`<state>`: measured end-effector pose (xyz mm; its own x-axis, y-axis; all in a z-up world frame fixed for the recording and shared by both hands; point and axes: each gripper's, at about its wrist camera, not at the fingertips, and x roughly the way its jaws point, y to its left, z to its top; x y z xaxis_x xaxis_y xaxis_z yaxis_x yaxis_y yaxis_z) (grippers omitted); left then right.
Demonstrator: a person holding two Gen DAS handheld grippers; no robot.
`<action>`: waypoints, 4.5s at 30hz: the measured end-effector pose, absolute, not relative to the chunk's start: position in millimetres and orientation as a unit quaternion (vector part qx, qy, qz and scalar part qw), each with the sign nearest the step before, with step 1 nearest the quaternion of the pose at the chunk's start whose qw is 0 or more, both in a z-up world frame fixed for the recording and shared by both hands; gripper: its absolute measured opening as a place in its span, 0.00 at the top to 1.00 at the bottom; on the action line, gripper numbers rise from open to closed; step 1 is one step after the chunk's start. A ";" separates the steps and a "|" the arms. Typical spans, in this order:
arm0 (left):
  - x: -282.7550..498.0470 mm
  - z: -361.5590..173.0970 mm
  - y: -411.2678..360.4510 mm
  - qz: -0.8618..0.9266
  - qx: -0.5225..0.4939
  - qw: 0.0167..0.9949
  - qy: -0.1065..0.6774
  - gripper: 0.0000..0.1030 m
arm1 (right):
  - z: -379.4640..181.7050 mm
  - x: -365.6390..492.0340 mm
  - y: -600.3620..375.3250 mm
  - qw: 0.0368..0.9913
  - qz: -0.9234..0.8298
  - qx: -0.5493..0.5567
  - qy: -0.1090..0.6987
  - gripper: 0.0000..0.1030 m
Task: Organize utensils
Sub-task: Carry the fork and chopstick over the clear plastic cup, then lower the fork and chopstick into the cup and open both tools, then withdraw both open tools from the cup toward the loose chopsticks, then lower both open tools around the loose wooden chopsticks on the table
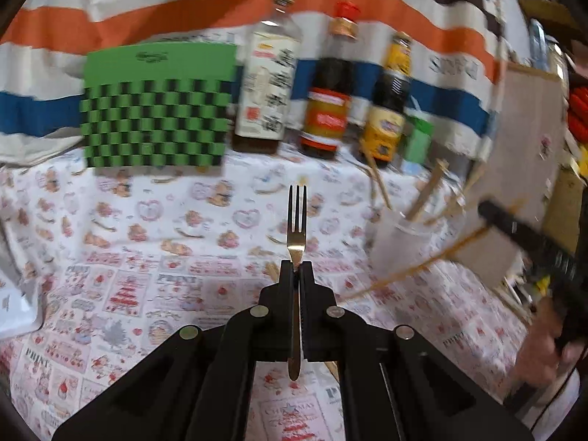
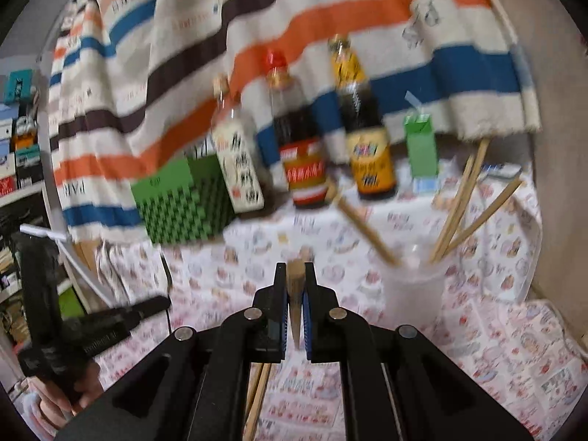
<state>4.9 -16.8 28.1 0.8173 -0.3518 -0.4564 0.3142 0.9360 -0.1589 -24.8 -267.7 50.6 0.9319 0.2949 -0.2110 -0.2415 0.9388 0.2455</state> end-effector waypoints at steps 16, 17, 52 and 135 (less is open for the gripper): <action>2.1 24.8 -28.9 -0.197 -0.032 0.942 0.269 0.98 | 55.9 -27.6 -286.7 0.977 0.122 0.132 0.114 0.93; 4.0 23.3 -28.1 -0.199 -0.037 0.940 0.275 0.98 | 55.7 -27.8 -286.8 0.977 0.121 0.133 0.113 0.93; 113.6 112.5 -158.3 -0.251 -0.097 0.950 0.158 0.98 | 96.1 5.0 -355.3 0.992 0.045 0.106 0.055 0.93; 19.1 15.3 18.8 -0.021 -0.096 0.961 0.257 0.01 | 10.1 31.8 -258.8 0.959 0.117 0.076 0.246 0.25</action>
